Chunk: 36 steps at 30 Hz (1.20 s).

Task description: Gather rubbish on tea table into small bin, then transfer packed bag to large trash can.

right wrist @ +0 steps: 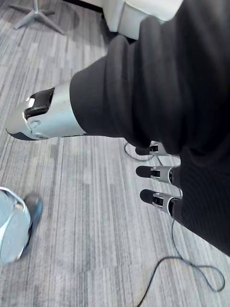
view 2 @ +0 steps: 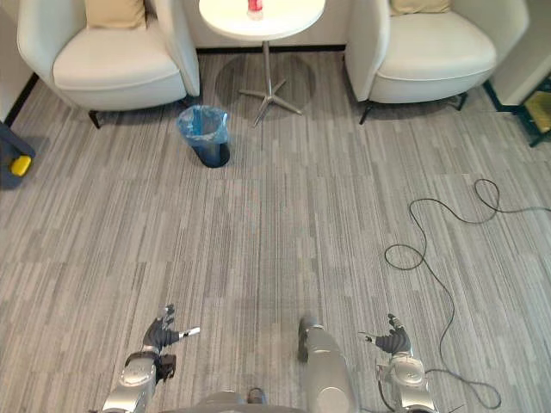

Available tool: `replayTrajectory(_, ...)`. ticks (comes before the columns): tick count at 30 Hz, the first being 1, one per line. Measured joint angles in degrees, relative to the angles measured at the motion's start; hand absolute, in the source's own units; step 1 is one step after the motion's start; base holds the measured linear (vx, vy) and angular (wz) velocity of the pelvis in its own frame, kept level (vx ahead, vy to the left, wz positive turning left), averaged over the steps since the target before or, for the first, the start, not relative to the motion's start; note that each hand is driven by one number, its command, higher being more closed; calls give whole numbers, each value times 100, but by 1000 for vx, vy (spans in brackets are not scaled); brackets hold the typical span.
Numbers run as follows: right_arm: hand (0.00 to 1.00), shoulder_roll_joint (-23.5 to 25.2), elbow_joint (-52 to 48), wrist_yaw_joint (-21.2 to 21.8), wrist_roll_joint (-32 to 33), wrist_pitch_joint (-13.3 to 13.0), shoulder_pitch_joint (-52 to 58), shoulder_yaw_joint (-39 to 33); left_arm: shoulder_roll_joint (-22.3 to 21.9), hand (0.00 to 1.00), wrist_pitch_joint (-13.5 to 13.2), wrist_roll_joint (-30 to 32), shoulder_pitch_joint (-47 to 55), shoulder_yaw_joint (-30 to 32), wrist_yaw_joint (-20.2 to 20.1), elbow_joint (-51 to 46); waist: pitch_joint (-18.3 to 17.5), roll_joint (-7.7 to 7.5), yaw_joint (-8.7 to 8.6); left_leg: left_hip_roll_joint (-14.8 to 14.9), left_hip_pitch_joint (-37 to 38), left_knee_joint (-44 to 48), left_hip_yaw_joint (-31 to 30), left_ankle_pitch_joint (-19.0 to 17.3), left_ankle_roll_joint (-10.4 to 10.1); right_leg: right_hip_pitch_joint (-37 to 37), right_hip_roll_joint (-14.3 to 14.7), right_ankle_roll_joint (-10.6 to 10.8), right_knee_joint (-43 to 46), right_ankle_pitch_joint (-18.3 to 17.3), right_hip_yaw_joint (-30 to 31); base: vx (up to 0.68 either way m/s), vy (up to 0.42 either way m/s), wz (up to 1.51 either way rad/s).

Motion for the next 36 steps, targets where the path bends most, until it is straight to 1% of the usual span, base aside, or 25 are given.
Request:
replayTrajectory(1, 0, 33, -78, -1, 24, -18, 0, 8, -70, 0, 3, -1, 24, 8, 5, 32, 9, 15, 25, 93, -359, 1115, -20, 368, -195, 265, 78, -144, 106, -309, -77, 642, -339, 14)
replayTrajectory(2, 0, 58, -128, -4, 158, -21, 2, 110, -162, 0, 7, -3, 101, 30, 0, 23, 38, 35, 88, 294, -929, 2577, 14, 1253, -74, 757, 245, -256, -61, -515, -95, 646, -326, 2)
replayTrajectory(4, 0, 207, -192, -72, 206, -27, -2, 174, -249, 0, 6, -1, 209, 35, -1, 2, 106, 8, 280, 643, -1594, 4299, 249, 1024, 148, 1711, 553, -378, -634, -619, -23, 720, -319, -31)
replayTrajectory(6, 0, 353, -366, -103, 379, -75, 30, 170, -292, 0, 9, -5, 298, 17, -1, -133, 130, -178, 493, 661, -2210, 4558, 680, 788, 308, 2510, 567, -415, -1260, -642, 91, 608, -215, -25)
replayTrajectory(9, 0, 253, -425, -108, 471, -179, -79, 163, -371, 0, -4, -11, 454, -11, -4, -486, 128, -208, 627, 250, -3146, 2855, 1097, 646, 368, 3429, 568, -408, -2166, -637, 208, 549, -91, -16)
replayTrajectory(12, 0, 125, -131, -144, 500, -184, -279, 95, -478, 0, 3, -68, 567, 58, 4, -525, 124, -122, 1017, -331, -3298, -382, 767, 1235, -78, 4175, 617, -220, -2815, -755, 643, 529, 35, -71)
replayTrajectory(13, 0, 112, -86, -159, 500, -182, -283, 99, -486, 0, 2, -73, 594, 62, 8, -525, 115, -70, 1070, -330, -3331, -569, 736, 1265, -62, 4308, 665, -139, -2879, -847, 727, 576, 125, -75)
replayTrajectory(14, 0, 116, -39, -183, 489, -177, -237, 103, -478, 0, 4, -73, 619, 69, 7, -488, 82, -26, 1118, -358, -3354, -572, 651, 1487, 221, 4552, 687, -92, -2878, -1084, 807, 743, 219, -46)
replayTrajectory(15, 0, 210, -2, -194, 483, -166, -197, 113, -471, 0, 21, -73, 619, 147, 10, -460, -42, -249, 1140, -574, -3379, -192, 640, 2063, 734, 4510, 473, 124, -2298, -1465, 895, 657, 175, -24)
replayTrajectory(16, 0, 233, 28, -195, 483, -164, -164, 101, -485, 0, 20, -73, 593, 149, 12, -447, -81, -333, 1101, -620, -3390, -58, 643, 2062, 794, 4345, 375, 266, -1787, -1548, 886, 831, 175, 6)
replayTrajectory(17, 0, 315, 167, -199, 472, -151, -152, 88, -451, 0, 14, -76, 527, 122, 7, -337, -135, -548, 995, -734, -3302, 231, 668, 1674, 995, 3606, 216, 673, 33, -1423, 903, 577, 80, 16)
replayTrajectory(18, 0, 333, 183, -201, 470, -143, -174, 86, -437, 0, 14, -76, 513, 113, 7, -301, -126, -578, 971, -763, -3250, 278, 670, 1599, 1016, 3465, 176, 874, 439, -1299, 900, 730, 107, 20)
replayTrajectory(19, 0, 414, 224, -201, 444, -119, -181, 97, -344, 0, 41, -79, 427, 27, 8, -149, -90, -686, 839, -863, -2959, 391, 622, 1252, 1091, 2876, 15, 1710, 1971, -606, 932, 715, 99, 17)
replayTrajectory(20, 0, 454, 228, -197, 420, -111, -175, 111, -281, 0, 75, -82, 401, -55, 9, -89, -75, -709, 815, -897, -2650, 463, 618, 1063, 1104, 2529, -149, 1610, 2850, -597, 876, 712, 94, 11)
replayTrajectory(22, 0, 485, 189, -196, 379, -119, -70, 145, -291, 0, 83, -139, 394, -78, 15, -99, -54, -588, 781, -889, -1672, 266, 582, 622, 1124, 2034, -461, 895, 3406, -890, 383, 685, 86, 2)
replayTrajectory(24, 0, 480, 187, -191, 373, -125, -93, 167, -276, 0, 54, -208, 275, -66, 15, -96, -49, -453, 688, -793, -992, -80, 384, 463, 1078, 1679, -533, 539, 2598, -1134, -95, 651, 34, 36)
replayTrajectory(26, 0, 450, 209, -183, 373, -124, -138, 160, -196, 0, 4, -248, 122, -57, 12, -86, -43, -396, 579, -656, -508, -394, 109, 427, 1025, 1229, -383, 617, 536, -1013, -292, 744, -107, 69)
replayTrajectory(27, 0, 428, 217, -183, 373, -122, -138, 157, -190, 0, 3, -250, 101, -55, 11, -70, -45, -404, 525, -623, -422, -444, 45, 408, 992, 1177, -333, 635, -138, -806, -213, 748, -183, 84)
replayTrajectory(28, 0, 391, 249, -185, 374, -117, -123, 117, -174, 0, 4, -249, 71, -47, 11, -6, -37, -413, 502, -555, -246, -485, -64, 288, 790, 1140, -196, 667, -1432, -135, 55, 649, -213, 83)
replayTrajectory(29, 0, 351, 323, -188, 373, -95, -114, 106, -175, 0, 7, -243, 45, -40, 21, 51, -45, -419, 475, -459, -58, -488, -201, 140, 549, 1195, -60, 740, -1931, 853, 351, 665, -238, 80)
replayTrajectory(30, 0, 341, 368, -187, 373, -83, -110, 107, -172, 0, 9, -243, 51, -35, 23, 102, -51, -427, 478, -404, 13, -468, -293, 96, 475, 1283, 24, 618, -2036, 1353, 458, 695, -276, 44)
replayTrajectory(31, 0, 276, 366, -188, 373, -33, -152, 100, -250, 0, 19, -241, 56, 17, 29, 197, -74, -252, 547, -144, 13, -318, -422, 54, 339, 1369, 203, 361, -1896, 1275, 420, 657, -275, 37)
replayTrajectory(33, 0, 284, 337, -187, 374, -21, -267, 33, -296, 0, 38, -239, 82, 28, 17, 296, -66, -240, 482, -87, -106, 326, -639, 290, 1, 1343, 156, 111, -1104, 652, 160, 592, -264, 58)
replayTrajectory(35, 0, 259, 17, -203, 376, -32, -18, 94, -459, 0, 25, -237, 75, 51, 19, 282, -52, -241, 429, -34, -517, 1838, -587, 879, 44, 1925, 126, 82, -974, 222, -77, 487, -236, 70)
replayTrajectory(36, 0, 284, -283, -204, 382, -64, 93, 165, -519, 0, 13, -237, 138, 30, 11, 284, -36, -270, 524, 250, -991, 2950, -338, 1075, 88, 2460, 231, 43, -1352, 75, -76, 578, -208, 19)
